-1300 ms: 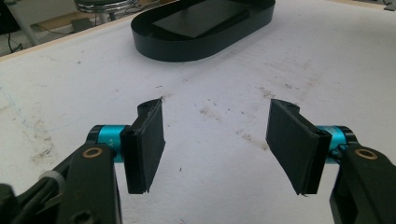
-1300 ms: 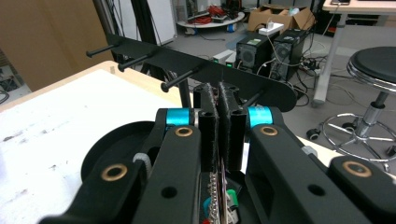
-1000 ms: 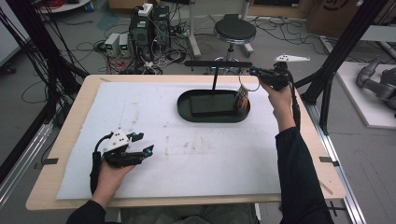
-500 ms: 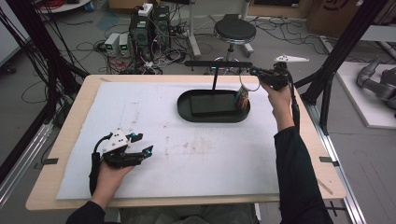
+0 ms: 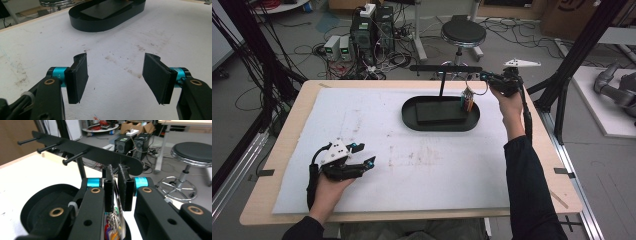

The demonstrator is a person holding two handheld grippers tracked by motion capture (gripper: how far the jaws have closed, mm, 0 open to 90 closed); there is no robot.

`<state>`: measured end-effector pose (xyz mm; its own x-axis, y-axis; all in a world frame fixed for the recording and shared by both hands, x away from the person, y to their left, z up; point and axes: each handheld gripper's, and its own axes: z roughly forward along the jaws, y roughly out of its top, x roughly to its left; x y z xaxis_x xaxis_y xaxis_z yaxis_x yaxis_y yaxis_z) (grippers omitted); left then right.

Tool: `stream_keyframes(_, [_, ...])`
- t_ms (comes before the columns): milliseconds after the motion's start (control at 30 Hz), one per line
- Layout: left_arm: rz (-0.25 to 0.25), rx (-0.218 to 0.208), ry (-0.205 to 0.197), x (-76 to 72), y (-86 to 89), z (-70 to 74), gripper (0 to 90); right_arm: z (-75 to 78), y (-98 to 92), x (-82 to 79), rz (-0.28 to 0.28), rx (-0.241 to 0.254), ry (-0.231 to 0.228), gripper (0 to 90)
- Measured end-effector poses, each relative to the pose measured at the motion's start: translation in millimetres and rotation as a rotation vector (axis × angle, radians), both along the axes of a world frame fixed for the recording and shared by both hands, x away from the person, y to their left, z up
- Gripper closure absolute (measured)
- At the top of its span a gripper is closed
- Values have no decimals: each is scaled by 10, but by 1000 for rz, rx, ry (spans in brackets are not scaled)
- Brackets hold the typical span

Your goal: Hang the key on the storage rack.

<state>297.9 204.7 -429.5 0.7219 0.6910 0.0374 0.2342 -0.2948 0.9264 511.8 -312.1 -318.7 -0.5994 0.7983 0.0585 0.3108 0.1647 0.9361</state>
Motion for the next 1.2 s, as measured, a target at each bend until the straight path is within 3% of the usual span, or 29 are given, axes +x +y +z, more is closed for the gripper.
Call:
stream_keyframes(133, [0,0,0,2,-3,4,369,28,-19,-27,-47,-33,-14,773])
stream_keyframes(300, [1,2,-3,13,-2,14,369,69,-42,-95,-80,-48,-21,616])
stream_keyframes(400, [1,3,-3,27,-6,26,364,103,-26,-168,-89,-107,-36,543])
stream_keyframes(500, [0,-5,-7,40,-6,56,355,133,-40,-258,-85,-130,-37,497])
stream_keyframes(833, [9,-35,-4,72,48,162,297,320,-131,-627,-36,-100,-30,414])
stream_keyframes(933, [8,-30,-16,64,56,203,297,368,-143,-757,-27,-85,-55,417])
stream_keyframes(1000, [7,-34,-18,58,56,213,297,365,-151,-847,-16,-73,-91,430])
stream_keyframes(1100, [7,-29,-21,56,54,213,297,339,-150,-967,2,-73,-67,412])
stream_keyframes(1200, [5,-28,-24,61,60,222,297,279,-163,-1109,12,-45,-86,412])
